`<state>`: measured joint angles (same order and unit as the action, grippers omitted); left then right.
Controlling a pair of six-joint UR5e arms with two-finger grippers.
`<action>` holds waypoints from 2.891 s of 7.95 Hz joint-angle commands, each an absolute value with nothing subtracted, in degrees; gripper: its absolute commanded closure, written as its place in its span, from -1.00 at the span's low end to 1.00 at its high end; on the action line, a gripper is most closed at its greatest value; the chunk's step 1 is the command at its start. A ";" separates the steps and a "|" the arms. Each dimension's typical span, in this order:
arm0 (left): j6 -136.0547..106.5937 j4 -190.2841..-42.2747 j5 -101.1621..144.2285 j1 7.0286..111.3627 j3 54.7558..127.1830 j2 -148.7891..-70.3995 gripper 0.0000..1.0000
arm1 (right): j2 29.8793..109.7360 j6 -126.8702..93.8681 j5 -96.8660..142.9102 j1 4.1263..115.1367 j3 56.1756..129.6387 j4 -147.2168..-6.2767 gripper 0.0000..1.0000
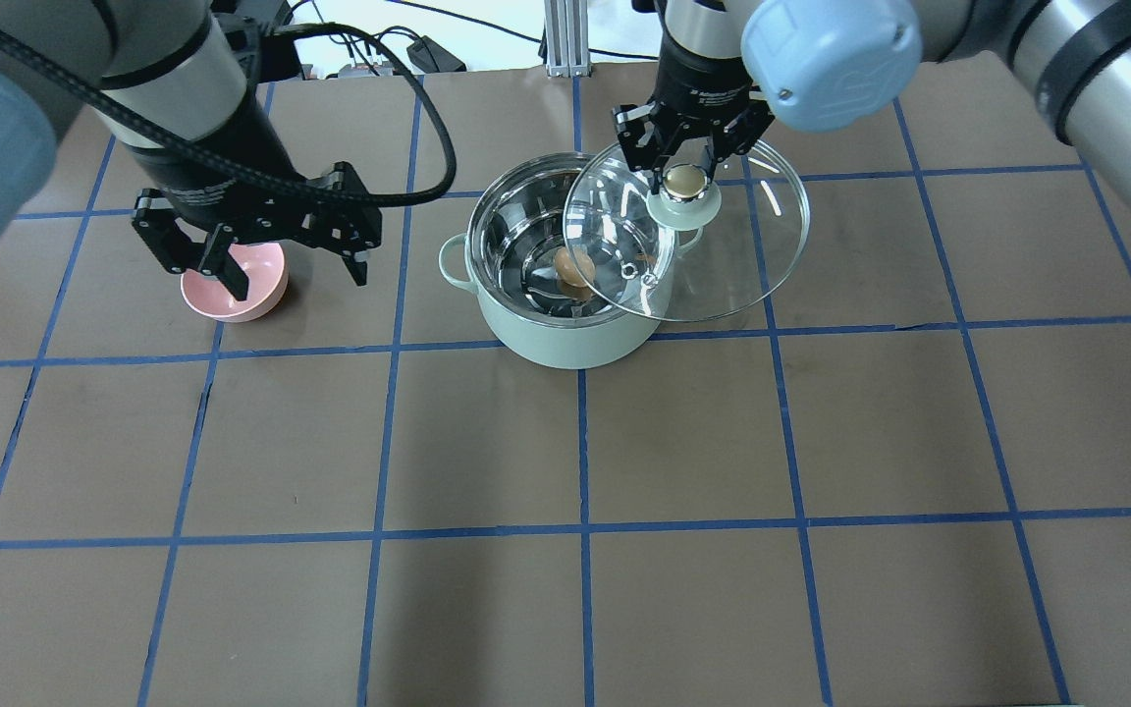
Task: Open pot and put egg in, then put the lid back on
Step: 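Withdraw the left gripper toward the pink bowl while the right gripper lifts the lid, then lower the glass lid onto the pot with the right gripper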
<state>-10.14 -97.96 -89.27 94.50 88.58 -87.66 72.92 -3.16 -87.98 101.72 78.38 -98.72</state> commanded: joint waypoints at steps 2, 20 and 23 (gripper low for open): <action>4.71 -99.32 -89.82 87.72 87.98 -87.54 -1.00 | 69.44 -4.13 -85.36 105.11 75.77 -99.93 1.00; 4.31 -98.00 -89.74 88.51 88.07 -87.63 -1.00 | 60.21 -3.34 -80.60 106.79 72.07 -105.29 1.00; 4.22 -98.00 -89.74 88.59 88.15 -87.63 -1.00 | 60.03 -4.13 -80.60 106.79 71.55 -106.34 1.00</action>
<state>4.27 -98.00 -89.74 88.57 88.13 -87.62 60.10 -3.65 -80.59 106.79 71.98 -105.55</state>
